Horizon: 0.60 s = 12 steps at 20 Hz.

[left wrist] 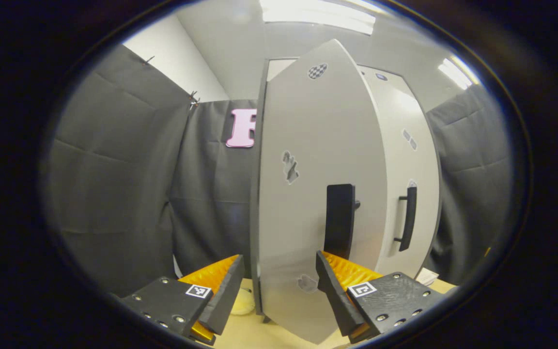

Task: Grasp the bottle in the cabinet with the left hand and place it on the coaster, then close the right door with the right hand and the left door with the left hand.

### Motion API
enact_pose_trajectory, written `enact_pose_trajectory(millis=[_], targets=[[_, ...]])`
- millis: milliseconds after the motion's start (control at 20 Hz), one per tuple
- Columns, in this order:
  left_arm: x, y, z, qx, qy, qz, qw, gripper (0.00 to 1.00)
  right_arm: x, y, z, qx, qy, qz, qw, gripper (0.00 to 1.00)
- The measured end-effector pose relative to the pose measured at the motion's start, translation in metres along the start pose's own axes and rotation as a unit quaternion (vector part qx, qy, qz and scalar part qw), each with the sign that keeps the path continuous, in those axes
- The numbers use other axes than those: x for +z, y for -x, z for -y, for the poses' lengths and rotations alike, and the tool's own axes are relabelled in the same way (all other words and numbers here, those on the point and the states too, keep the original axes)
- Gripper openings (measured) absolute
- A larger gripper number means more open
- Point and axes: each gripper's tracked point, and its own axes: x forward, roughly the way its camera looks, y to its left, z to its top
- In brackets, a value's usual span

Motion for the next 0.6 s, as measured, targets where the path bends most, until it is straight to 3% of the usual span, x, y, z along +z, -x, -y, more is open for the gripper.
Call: enact_pose_trajectory(millis=[150, 450, 600], targets=[[-0.007, -0.017, 0.028, -0.017, -0.008, 0.001, 1.0, 0.87, -0.002, 0.004, 0.009, -0.006, -0.003, -0.002, 1.0, 0.96], [-0.014, -0.031, 0.036, 0.001, -0.018, -0.003, 1.0, 0.88, -0.004, 0.009, 0.019, -0.008, -0.012, -0.003, 1.0, 0.96], [-0.014, -0.028, 0.033, 0.009, -0.019, -0.002, 1.0, 0.87, 0.004, 0.011, 0.01, 0.012, -0.021, 0.0, 1.0, 0.95]])
